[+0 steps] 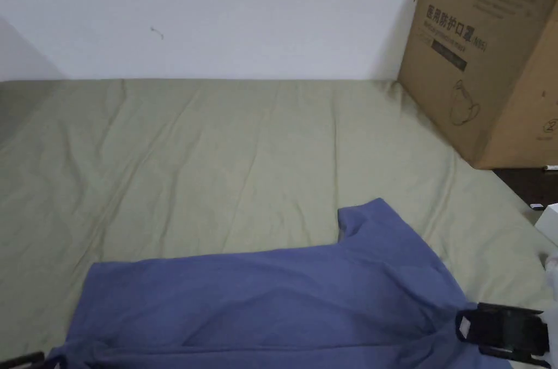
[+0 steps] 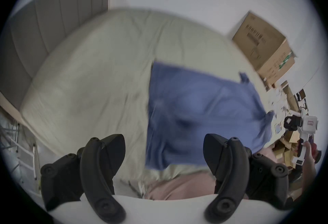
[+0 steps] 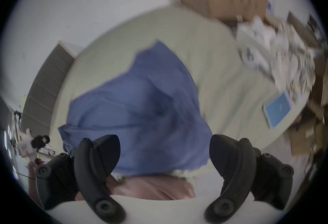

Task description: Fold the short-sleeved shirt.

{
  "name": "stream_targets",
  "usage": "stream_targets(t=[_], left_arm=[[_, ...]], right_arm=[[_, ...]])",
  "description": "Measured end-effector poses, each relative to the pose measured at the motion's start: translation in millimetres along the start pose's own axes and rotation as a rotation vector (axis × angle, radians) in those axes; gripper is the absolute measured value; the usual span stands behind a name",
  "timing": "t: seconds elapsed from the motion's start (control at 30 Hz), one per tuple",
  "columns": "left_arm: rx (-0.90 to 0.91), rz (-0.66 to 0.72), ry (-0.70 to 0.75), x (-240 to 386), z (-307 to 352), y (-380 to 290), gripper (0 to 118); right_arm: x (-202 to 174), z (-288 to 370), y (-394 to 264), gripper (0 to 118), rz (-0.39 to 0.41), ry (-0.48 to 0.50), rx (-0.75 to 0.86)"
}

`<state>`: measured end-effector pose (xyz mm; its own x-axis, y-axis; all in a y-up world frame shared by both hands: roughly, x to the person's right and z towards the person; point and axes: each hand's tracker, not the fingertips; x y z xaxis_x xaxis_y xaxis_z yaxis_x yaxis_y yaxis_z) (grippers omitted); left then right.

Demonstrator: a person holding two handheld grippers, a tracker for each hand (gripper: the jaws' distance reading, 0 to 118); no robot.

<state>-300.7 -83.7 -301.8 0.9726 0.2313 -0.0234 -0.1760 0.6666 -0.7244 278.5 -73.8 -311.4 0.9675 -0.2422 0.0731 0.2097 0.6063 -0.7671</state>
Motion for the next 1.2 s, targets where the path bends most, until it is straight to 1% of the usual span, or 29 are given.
stream_targets(t=[0.03, 0.07, 0.1, 0.13, 0.17, 0.23, 0.3, 0.33, 0.4, 0.43, 0.53, 0.57, 0.6, 0.63, 0.67, 0.7, 0.73, 0.8, 0.83, 0.87, 0.9, 0.93, 0.97, 1.0, 1.03, 1.07, 1.13, 1.17, 1.2], left_arm=[[0.096, -0.014, -0.002, 9, 11, 6, 93], [0.184, -0.026, -0.002, 18, 19, 11, 85], [0.251, -0.034, -0.01, 24, 26, 12, 63], [0.335, -0.046, -0.021, 30, 31, 12, 17], [0.357, -0.057, -0.015, 33, 30, 12, 0], [0.304, -0.086, 0.038, 39, 21, 21, 0], [0.225, -0.084, -0.021, 33, 3, 35, 0], [0.21, -0.083, -0.011, 30, -10, 45, 0], [0.139, -0.114, 0.057, 24, -39, 69, 0], [0.057, -0.121, 0.042, 10, -70, 86, 0], [-0.138, -0.058, -0.025, -18, -147, 115, 0], [-0.177, -0.05, -0.024, -23, -173, 118, 11], [-0.204, -0.054, 0.018, -29, -190, 120, 49], [-0.238, -0.051, 0.055, -35, -214, 119, 108], [-0.241, -0.072, 0.082, -39, -228, 116, 118], [-0.229, -0.078, 0.09, -42, -244, 113, 114], [-0.264, -0.089, 0.098, -46, -259, 109, 112], [-0.37, -0.094, 0.093, -53, -288, 94, 112], [-0.388, -0.139, 0.123, -48, -290, 81, 114], [-0.278, -0.216, 0.116, -41, -279, 81, 113], [-0.29, -0.229, 0.138, -38, -277, 86, 110], [-0.292, -0.208, 0.145, -36, -271, 88, 99], [-0.248, -0.223, 0.163, -24, -258, 86, 80], [-0.195, -0.248, 0.167, -19, -245, 87, 41], [-0.172, -0.245, 0.113, -15, -237, 88, 0], [-0.188, -0.261, 0.147, -9, -231, 86, 0], [-0.202, -0.206, 0.026, -3, -219, 85, 0], [-0.205, -0.19, -0.002, 1, -214, 84, 0], [-0.198, -0.206, 0.034, 5, -209, 83, 0]], right_arm=[[-15, 11, 3, 101, 0.011, 0.054, 0.09], [-30, 20, 7, 95, 0.018, 0.114, 0.165], [-39, 25, 7, 79, 0.008, 0.17, 0.23], [-49, 29, 7, 29, -0.014, 0.214, 0.304], [-59, 30, 8, 0, -0.024, 0.22, 0.345], [-69, 21, 14, 0, -0.024, 0.14, 0.346], [-72, 10, 20, 0, -0.005, 0.236, 0.253], [-70, 1, 22, 0, -0.014, 0.244, 0.245], [-72, -7, 23, 0, 0.003, 0.232, 0.222], [-73, -12, 24, 0, 0.013, 0.227, 0.202], [-65, -30, 28, 0, 0.008, 0.212, 0.149], [-62, -36, 28, 0, -0.008, 0.212, 0.123], [-60, -41, 29, 0, -0.02, 0.213, 0.108], [-57, -46, 30, 0, -0.034, 0.215, 0.09], [-54, -50, 30, 0, -0.044, 0.211, 0.074], [-52, -53, 30, 0, -0.051, 0.201, 0.059], [-49, -57, 30, 0, -0.057, 0.195, 0.046], [-43, -62, 30, 0, -0.07, 0.188, 0.032], [-40, -64, 30, 0, -0.073, 0.183, 0.025], [-34, -68, 32, 0, -0.07, 0.176, 0.015], [-31, -71, 36, 0, -0.062, 0.166, 0.008], [-26, -74, 40, 0, -0.051, 0.155, 0.007], [-20, -77, 47, 0, -0.046, 0.146, 0.011], [-11, -84, 55, 0, -0.039, 0.138, 0.018], [-3, -93, 66, 0, -0.03, 0.134, 0.023], [5, -105, 81, 0, -0.021, 0.128, 0.019], [22, -136, 114, 0, 0.002, 0.105, -0.007], [29, -156, 135, 12, 0.008, 0.096, -0.038], [33, -174, 151, 47, 0.006, 0.098, -0.069]])
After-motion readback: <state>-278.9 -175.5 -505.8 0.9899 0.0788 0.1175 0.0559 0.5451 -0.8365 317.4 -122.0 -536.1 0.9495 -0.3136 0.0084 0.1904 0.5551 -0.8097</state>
